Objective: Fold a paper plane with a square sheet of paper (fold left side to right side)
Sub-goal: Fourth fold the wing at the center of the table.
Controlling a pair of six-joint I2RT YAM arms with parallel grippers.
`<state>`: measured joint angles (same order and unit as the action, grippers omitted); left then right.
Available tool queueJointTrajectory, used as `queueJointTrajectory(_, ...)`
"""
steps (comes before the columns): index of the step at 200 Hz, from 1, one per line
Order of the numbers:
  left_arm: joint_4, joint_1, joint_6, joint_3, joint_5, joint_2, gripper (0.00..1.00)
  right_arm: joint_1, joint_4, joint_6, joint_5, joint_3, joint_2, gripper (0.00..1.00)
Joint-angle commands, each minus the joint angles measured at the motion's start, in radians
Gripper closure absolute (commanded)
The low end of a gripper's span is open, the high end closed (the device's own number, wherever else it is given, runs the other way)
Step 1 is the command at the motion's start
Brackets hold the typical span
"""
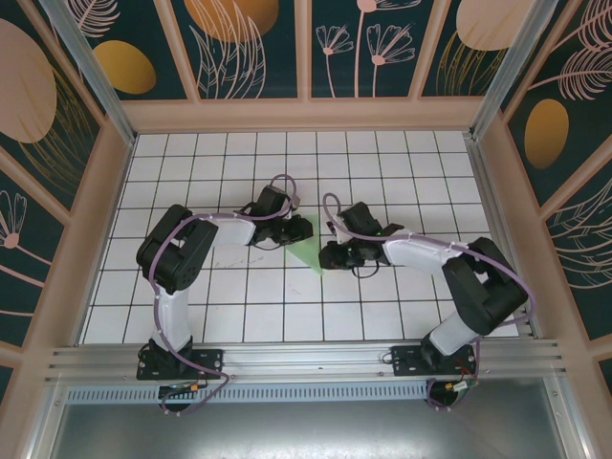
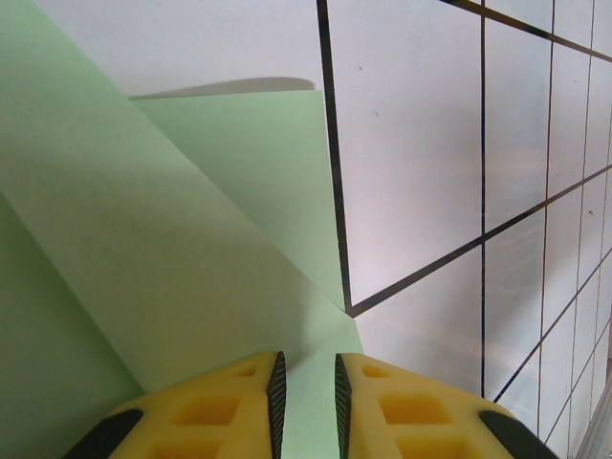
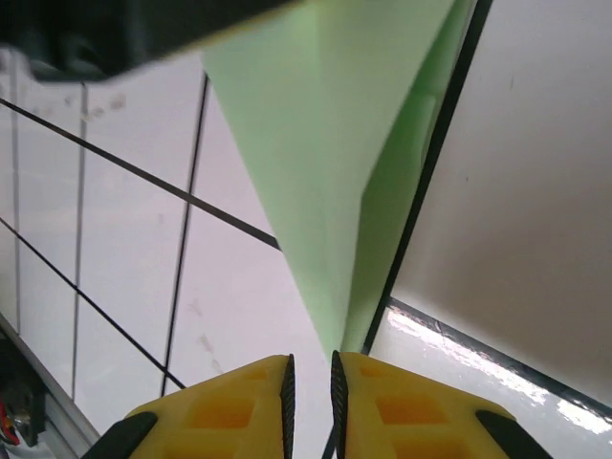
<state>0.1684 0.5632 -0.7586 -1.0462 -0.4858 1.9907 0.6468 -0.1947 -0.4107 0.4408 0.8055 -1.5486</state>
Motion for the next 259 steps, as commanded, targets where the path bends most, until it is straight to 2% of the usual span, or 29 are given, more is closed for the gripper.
queueJointTrajectory(1, -0.099, 0.003, 0.030, 0.029, 0.066, 0.054, 0.75, -0.004, -0.017, -0.031, -0.026, 0.032, 0.039, 0.78)
queueJointTrajectory(51, -0.101, 0.003, 0.031, 0.025, 0.064, 0.056, 0.75, 0.017, 0.143, -0.080, 0.151, 0.020, -0.079, 0.79)
queueJointTrajectory(81, -0.101, 0.004, 0.029, 0.026, 0.064, 0.056, 0.75, 0.011, 0.194, -0.091, 0.159, 0.024, -0.142, 0.80)
queueJointTrajectory(115, -0.101, 0.004, 0.031, 0.027, 0.064, 0.053, 0.75, 0.005, 0.171, -0.084, 0.146, 0.023, -0.183, 0.80)
queueJointTrajectory(207, -0.102, 0.003, 0.032, 0.029, 0.066, 0.051, 0.75, 0.007, 0.022, -0.017, 0.070, -0.005, -0.187, 0.80)
queueJointTrajectory(259, -0.105, 0.004, 0.033, 0.028, 0.068, 0.051, 0.75, 0.011, 0.057, -0.024, 0.120, -0.027, -0.174, 0.80)
